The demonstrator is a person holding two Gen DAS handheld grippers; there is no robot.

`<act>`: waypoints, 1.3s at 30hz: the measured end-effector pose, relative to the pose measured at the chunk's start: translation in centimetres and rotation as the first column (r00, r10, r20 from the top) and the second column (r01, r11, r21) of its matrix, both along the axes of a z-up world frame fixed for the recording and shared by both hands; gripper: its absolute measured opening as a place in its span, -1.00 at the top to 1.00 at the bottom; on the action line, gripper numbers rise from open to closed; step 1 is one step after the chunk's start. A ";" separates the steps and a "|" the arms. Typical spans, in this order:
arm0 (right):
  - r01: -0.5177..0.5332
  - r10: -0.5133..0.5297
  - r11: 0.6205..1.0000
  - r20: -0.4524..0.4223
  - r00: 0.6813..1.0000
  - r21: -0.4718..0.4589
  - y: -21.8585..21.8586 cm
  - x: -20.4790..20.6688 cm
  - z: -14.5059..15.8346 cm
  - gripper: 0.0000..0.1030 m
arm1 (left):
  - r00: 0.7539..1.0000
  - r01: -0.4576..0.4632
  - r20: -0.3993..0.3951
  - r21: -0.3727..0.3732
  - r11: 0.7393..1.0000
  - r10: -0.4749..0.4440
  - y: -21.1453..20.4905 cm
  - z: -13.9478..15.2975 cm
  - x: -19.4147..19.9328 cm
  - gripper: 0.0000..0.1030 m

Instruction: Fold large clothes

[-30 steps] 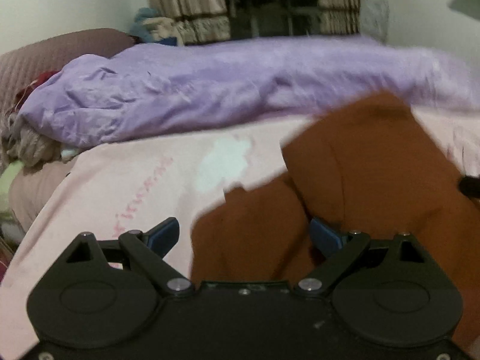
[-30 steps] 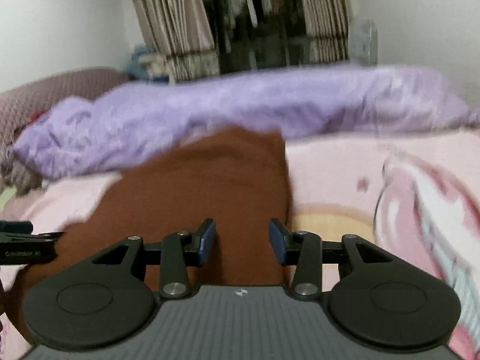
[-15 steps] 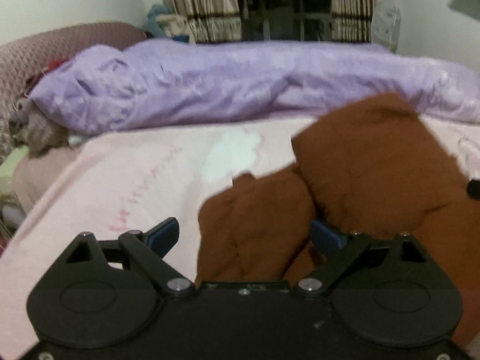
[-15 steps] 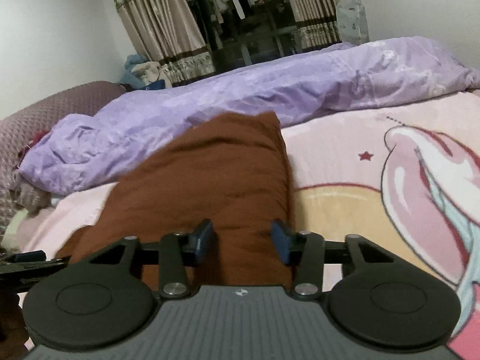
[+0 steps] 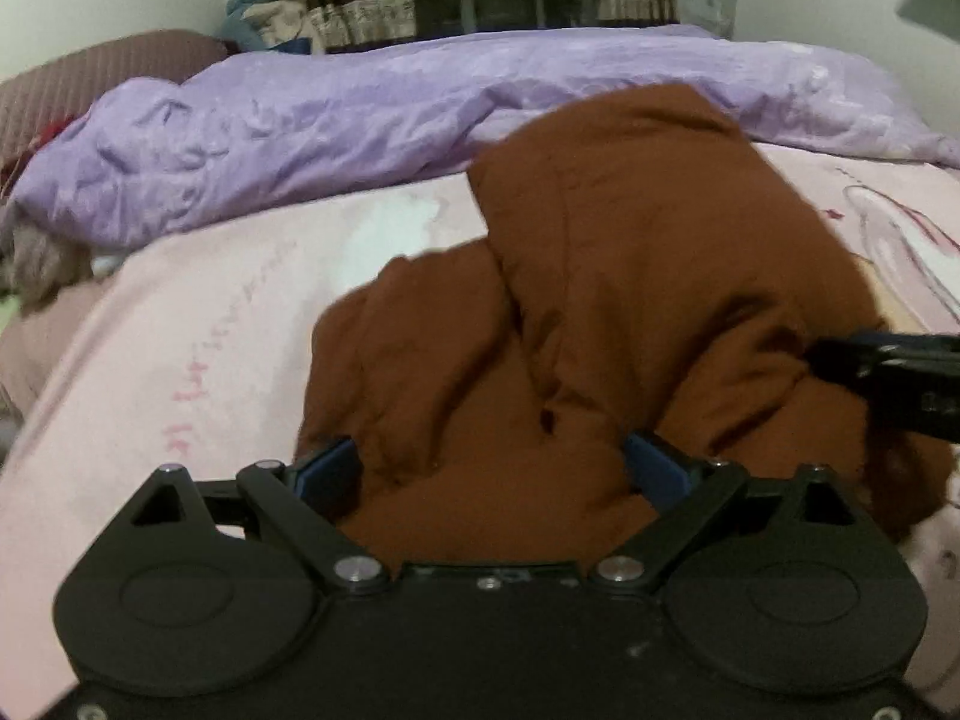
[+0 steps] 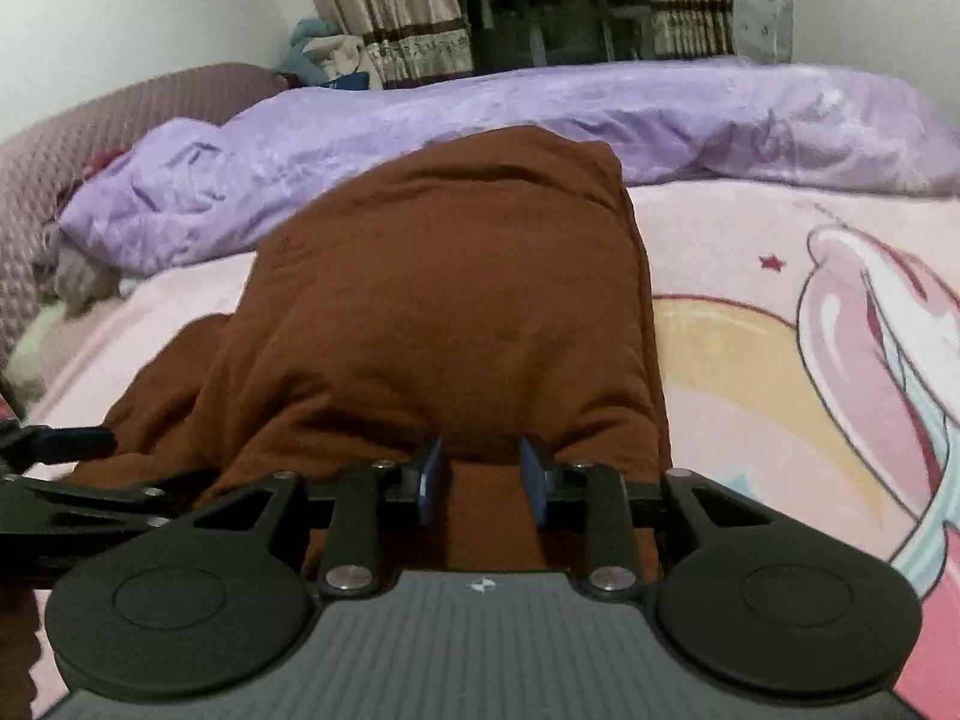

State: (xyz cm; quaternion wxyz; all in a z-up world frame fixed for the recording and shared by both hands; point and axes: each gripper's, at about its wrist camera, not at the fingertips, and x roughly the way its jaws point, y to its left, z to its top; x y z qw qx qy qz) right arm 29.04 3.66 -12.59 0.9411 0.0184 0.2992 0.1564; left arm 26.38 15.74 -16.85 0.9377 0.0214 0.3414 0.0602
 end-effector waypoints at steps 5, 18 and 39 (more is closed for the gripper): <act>0.012 -0.012 1.000 -0.018 1.000 0.001 0.1 -0.3 1.2 0.31 | 1.000 0.007 -0.002 0.019 1.000 -0.007 -0.1 0.6 0.3 -1.00; -0.004 0.003 0.999 -0.025 1.000 -0.033 -1.5 -4.2 3.7 0.31 | 0.999 0.007 0.039 0.011 1.000 -0.008 -0.3 4.5 -4.4 -0.97; 0.008 -0.009 1.000 -0.023 1.000 -0.016 -1.9 -4.8 4.0 0.29 | 0.995 -0.007 0.102 -0.058 0.998 0.013 0.6 7.1 -5.0 -0.97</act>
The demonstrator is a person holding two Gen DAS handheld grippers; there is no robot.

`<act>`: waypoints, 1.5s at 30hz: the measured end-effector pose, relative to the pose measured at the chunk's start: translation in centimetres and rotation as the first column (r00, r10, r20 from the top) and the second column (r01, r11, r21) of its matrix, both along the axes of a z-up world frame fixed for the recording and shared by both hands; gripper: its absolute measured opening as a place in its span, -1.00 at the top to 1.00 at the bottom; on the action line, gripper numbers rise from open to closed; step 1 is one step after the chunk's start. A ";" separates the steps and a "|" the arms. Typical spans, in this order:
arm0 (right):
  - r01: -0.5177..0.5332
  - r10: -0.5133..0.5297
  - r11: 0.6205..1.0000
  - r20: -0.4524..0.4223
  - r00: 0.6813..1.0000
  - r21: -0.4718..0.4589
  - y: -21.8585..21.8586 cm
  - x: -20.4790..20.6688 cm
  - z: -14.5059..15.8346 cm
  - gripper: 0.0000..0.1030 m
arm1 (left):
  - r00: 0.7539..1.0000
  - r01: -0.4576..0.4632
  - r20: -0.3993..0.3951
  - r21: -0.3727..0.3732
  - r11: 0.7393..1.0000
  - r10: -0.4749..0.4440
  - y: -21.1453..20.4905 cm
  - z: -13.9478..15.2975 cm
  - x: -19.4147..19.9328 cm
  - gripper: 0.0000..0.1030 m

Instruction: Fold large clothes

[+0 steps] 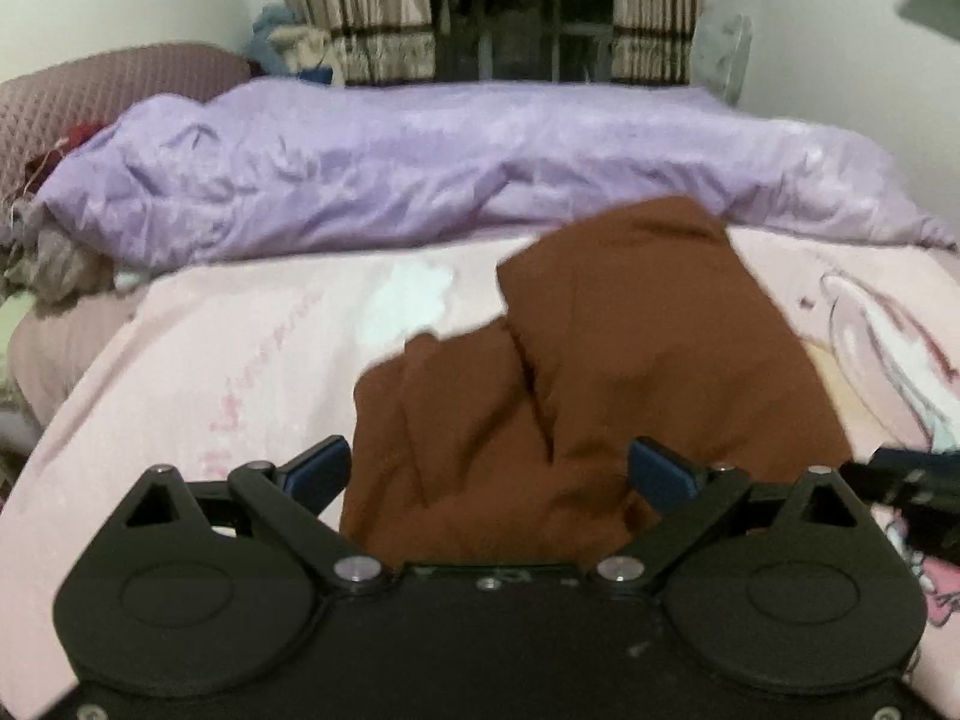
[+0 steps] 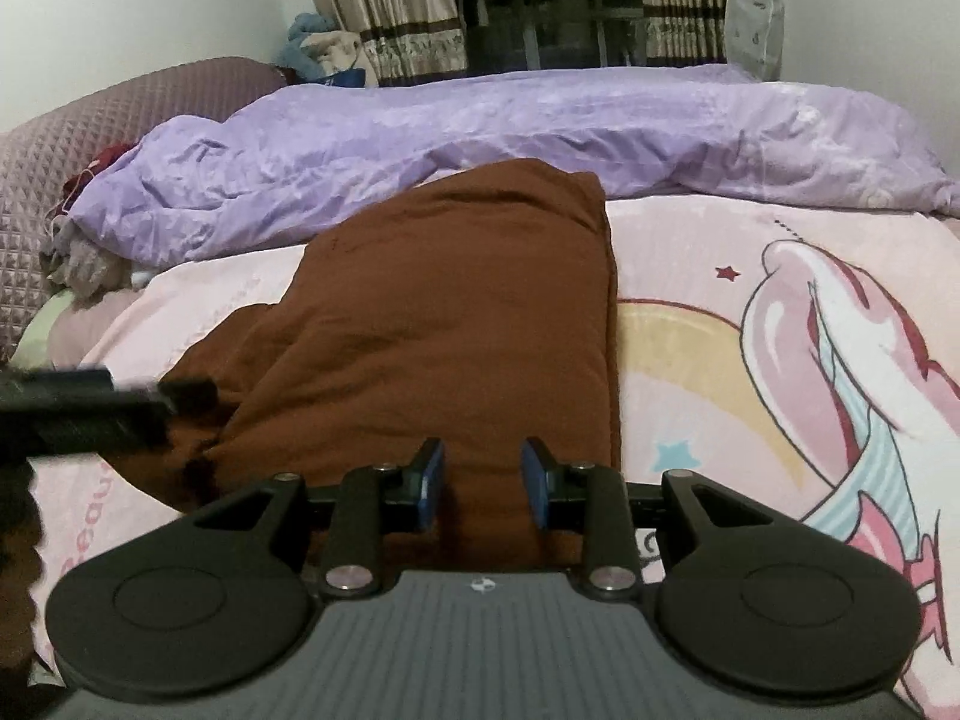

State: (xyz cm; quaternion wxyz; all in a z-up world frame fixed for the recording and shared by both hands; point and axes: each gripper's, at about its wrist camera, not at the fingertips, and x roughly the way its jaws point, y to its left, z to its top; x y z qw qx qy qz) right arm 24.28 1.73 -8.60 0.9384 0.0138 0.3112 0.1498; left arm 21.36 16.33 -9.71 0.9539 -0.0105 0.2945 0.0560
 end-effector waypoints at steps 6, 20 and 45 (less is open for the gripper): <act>0.010 -0.008 1.000 -0.095 0.995 0.021 -0.3 2.4 -3.4 0.21 | 0.985 0.027 -0.170 0.066 0.997 -0.016 -1.2 -5.1 2.4 -1.00; 0.064 -0.057 0.996 -0.098 0.993 0.066 -6.5 6.0 -1.7 -0.87 | 0.994 -0.058 -0.099 -0.164 0.985 0.042 9.7 -0.6 2.4 -0.94; -0.099 0.269 0.857 -0.275 0.923 0.505 -4.9 16.5 -7.9 -0.98 | 0.949 0.180 -0.144 -0.478 0.860 -0.279 10.1 -9.8 13.5 -0.41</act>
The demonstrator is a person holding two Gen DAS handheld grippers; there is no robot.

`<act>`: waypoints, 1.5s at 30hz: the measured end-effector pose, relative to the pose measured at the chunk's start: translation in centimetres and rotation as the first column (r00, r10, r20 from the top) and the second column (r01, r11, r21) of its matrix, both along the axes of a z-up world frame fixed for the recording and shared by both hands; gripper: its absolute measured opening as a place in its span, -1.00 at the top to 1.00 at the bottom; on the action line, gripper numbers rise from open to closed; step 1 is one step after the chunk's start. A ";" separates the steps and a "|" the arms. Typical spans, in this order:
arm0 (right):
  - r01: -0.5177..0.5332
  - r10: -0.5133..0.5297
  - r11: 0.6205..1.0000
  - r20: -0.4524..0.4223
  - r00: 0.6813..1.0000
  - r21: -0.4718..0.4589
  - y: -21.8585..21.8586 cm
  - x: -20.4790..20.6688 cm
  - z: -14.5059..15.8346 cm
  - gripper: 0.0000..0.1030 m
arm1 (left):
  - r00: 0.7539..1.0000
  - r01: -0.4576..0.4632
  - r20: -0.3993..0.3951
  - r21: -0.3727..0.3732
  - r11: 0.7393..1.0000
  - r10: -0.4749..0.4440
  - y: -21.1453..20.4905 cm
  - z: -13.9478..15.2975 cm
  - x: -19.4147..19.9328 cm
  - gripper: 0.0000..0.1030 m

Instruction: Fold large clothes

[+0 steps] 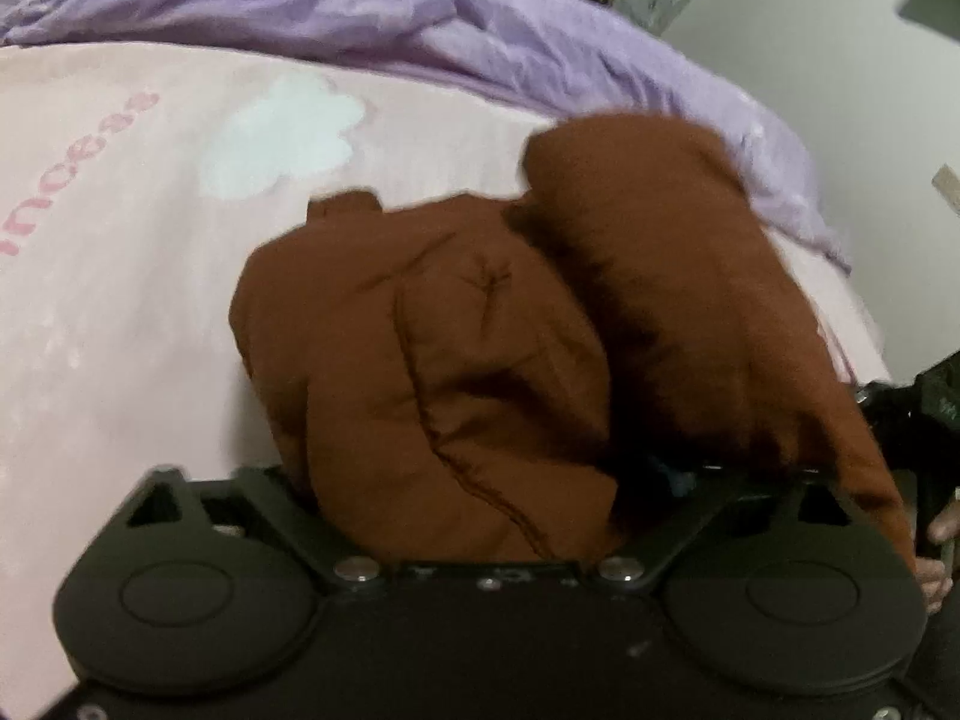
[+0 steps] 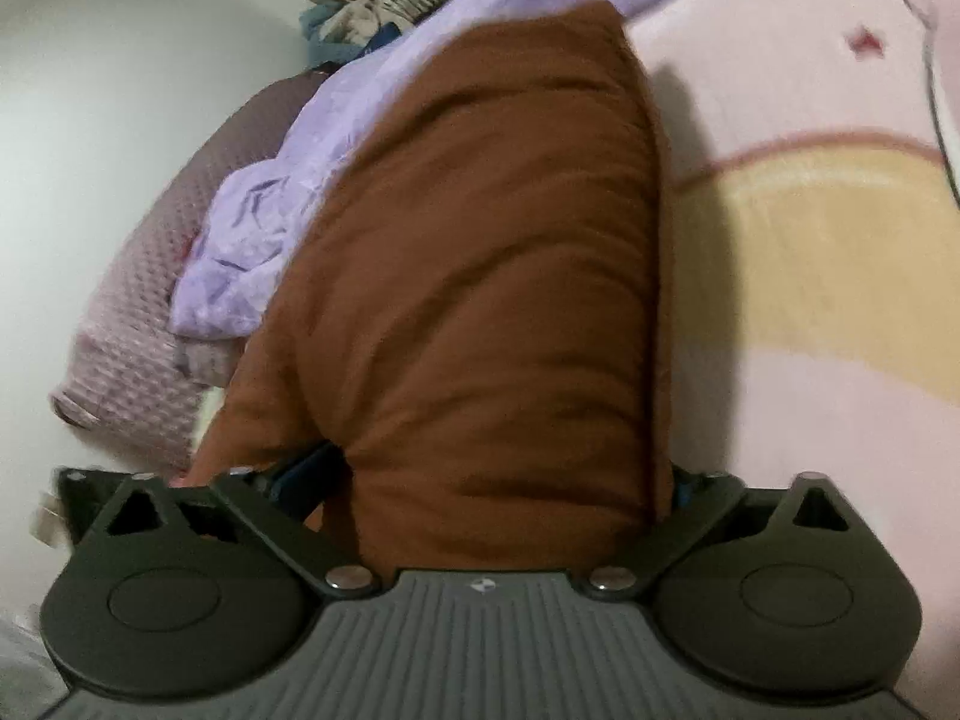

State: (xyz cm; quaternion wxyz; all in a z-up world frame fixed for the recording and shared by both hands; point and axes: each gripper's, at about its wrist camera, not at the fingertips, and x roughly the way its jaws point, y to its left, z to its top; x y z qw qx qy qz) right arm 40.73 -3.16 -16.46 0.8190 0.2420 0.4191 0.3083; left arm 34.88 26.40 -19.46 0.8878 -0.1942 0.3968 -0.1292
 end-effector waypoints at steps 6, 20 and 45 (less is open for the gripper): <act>-0.030 0.040 0.997 0.131 0.991 -0.075 -0.7 -2.6 5.1 0.00 | 0.997 -0.026 0.070 -0.058 0.998 0.030 -0.5 2.1 -1.0 0.57; 0.155 -0.093 0.977 0.363 0.927 -0.145 -15.0 -6.1 15.8 -0.04 | 0.951 0.179 0.280 -0.159 0.971 -0.130 -15.8 9.0 1.8 0.64; 0.584 -0.394 0.747 0.495 0.774 -0.318 -18.4 -18.4 8.0 0.26 | 0.919 0.148 0.325 0.243 0.959 -0.224 -29.9 8.1 -5.7 -0.99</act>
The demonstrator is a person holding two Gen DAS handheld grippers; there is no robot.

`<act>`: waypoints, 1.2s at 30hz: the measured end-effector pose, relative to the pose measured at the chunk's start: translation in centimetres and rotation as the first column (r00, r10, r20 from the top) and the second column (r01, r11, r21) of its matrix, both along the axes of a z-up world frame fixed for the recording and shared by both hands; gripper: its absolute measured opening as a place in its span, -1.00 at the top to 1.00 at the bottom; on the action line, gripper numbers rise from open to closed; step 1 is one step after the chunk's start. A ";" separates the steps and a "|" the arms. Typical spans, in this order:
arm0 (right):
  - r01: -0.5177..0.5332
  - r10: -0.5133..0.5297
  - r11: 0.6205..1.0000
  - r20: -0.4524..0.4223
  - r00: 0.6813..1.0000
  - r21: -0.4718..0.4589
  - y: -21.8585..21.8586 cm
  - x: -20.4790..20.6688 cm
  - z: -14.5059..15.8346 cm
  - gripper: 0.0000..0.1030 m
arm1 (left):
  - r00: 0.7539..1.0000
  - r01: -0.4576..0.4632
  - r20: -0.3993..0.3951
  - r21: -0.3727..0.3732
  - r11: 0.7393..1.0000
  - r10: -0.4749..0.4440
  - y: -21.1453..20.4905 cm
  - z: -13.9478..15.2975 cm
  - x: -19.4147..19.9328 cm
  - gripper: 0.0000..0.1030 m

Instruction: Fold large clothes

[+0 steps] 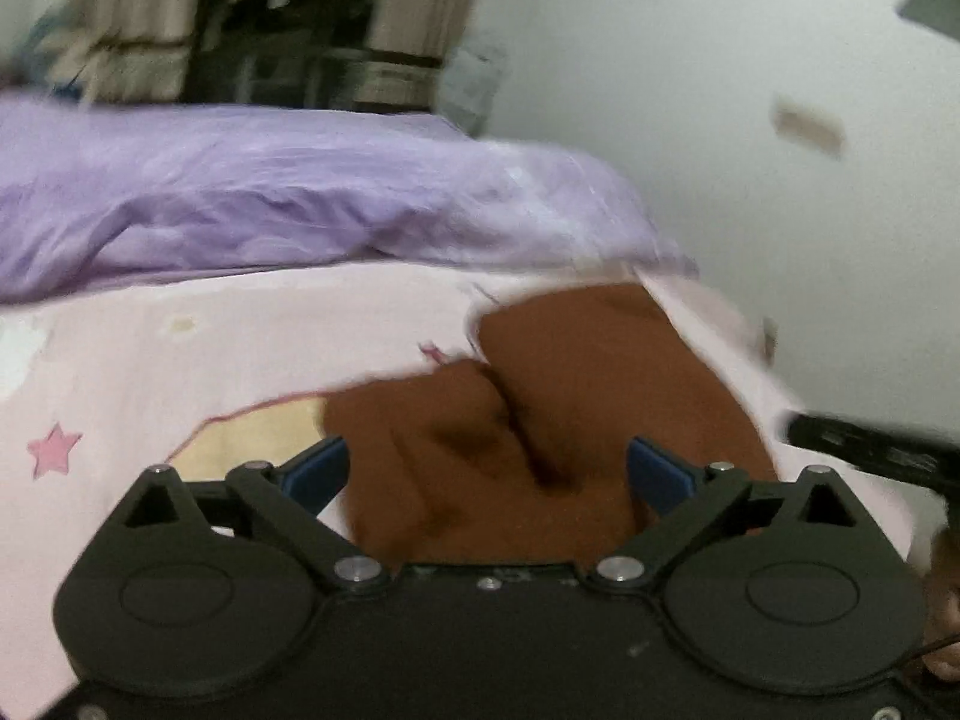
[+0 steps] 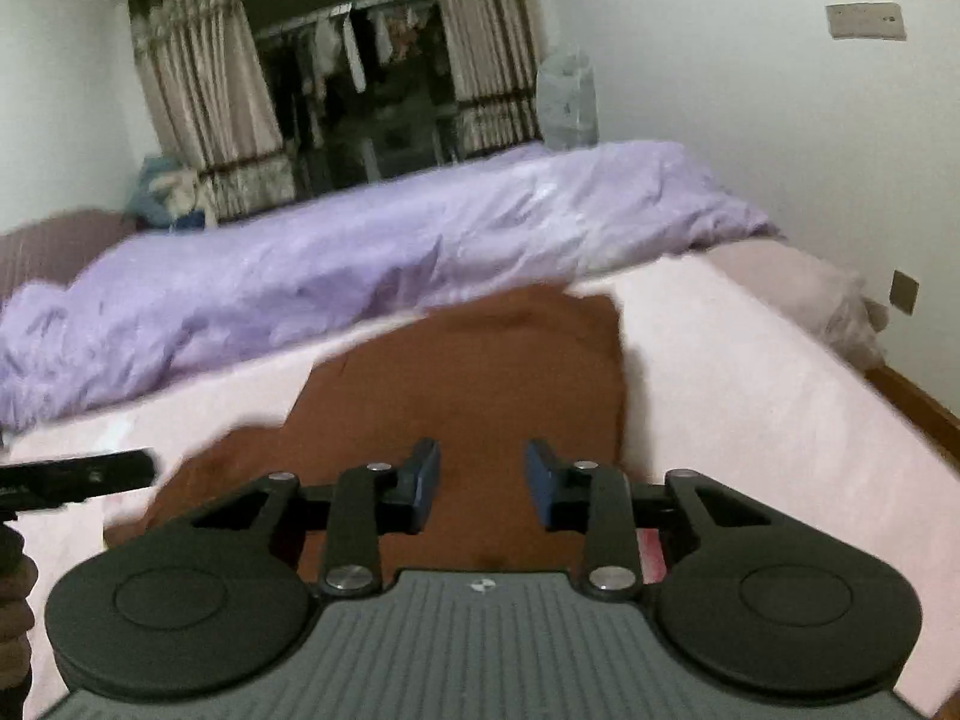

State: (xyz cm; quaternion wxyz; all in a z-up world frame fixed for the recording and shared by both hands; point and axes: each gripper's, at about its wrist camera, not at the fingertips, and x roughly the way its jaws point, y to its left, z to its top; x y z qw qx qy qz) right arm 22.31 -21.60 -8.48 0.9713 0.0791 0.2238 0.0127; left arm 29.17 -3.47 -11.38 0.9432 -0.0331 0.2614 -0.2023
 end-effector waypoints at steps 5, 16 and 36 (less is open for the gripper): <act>0.018 -0.031 0.989 -0.088 0.996 -0.144 3.7 1.9 -5.8 0.29 | 0.988 -0.047 -0.130 0.250 0.967 0.082 -4.4 -5.9 2.7 -1.00; 0.077 -0.098 0.969 -0.079 0.992 -0.236 6.3 -1.5 -4.0 0.26 | 0.983 -0.114 -0.102 0.300 0.947 0.151 -3.7 -4.9 -1.8 -1.00; 0.142 -0.166 0.983 -0.229 0.959 -0.119 5.1 -7.0 -1.1 -0.78 | 0.985 -0.074 -0.136 0.223 0.972 0.107 -2.5 -1.5 -10.8 -1.00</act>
